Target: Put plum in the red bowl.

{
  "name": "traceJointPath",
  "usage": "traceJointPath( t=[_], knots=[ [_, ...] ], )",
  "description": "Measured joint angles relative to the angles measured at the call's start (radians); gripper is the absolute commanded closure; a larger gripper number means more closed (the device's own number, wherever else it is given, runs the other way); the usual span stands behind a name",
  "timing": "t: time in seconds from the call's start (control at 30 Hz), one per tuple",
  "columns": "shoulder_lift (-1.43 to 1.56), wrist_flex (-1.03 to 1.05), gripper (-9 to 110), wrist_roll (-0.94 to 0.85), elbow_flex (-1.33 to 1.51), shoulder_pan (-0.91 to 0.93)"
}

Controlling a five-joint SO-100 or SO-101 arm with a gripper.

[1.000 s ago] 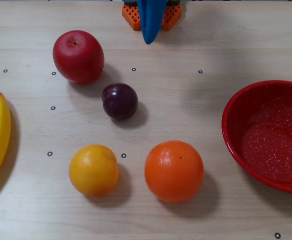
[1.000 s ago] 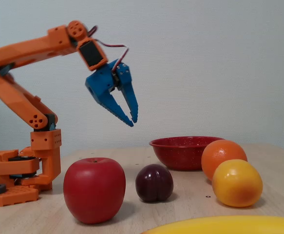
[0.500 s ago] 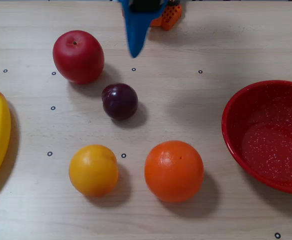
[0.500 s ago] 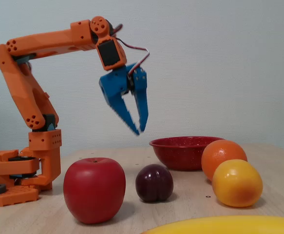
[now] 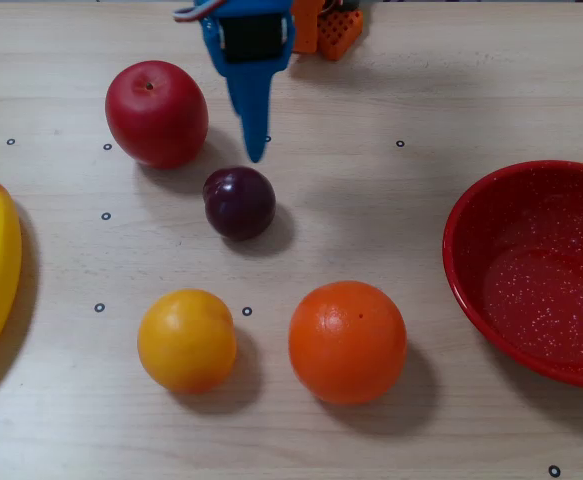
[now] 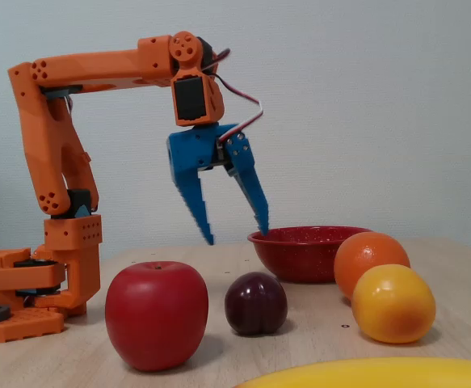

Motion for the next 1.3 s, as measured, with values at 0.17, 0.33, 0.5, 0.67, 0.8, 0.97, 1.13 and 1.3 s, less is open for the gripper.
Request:
traceJointPath(
  t=[0.17,0.33,0.5,0.67,0.8,0.97,1.13,1.3],
  knots=[
    [-0.087,0.091,63,-0.035,-0.071,0.041],
    [-0.192,0.114,60,-0.067,-0.104,0.044],
    [-0.242,0.118,56,-0.098,-0.112,0.066],
    [-0.272,0.094,55,-0.114,-0.112,0.061],
    [-0.279,0.055,54,-0.129,-0.109,0.064],
    [-0.279,-0.035,54,-0.141,-0.043,0.083],
    [-0.316,-0.057,54,-0.141,-0.035,0.081],
    [-0.321,-0.075,54,-0.091,-0.031,0.094]
  ],
)
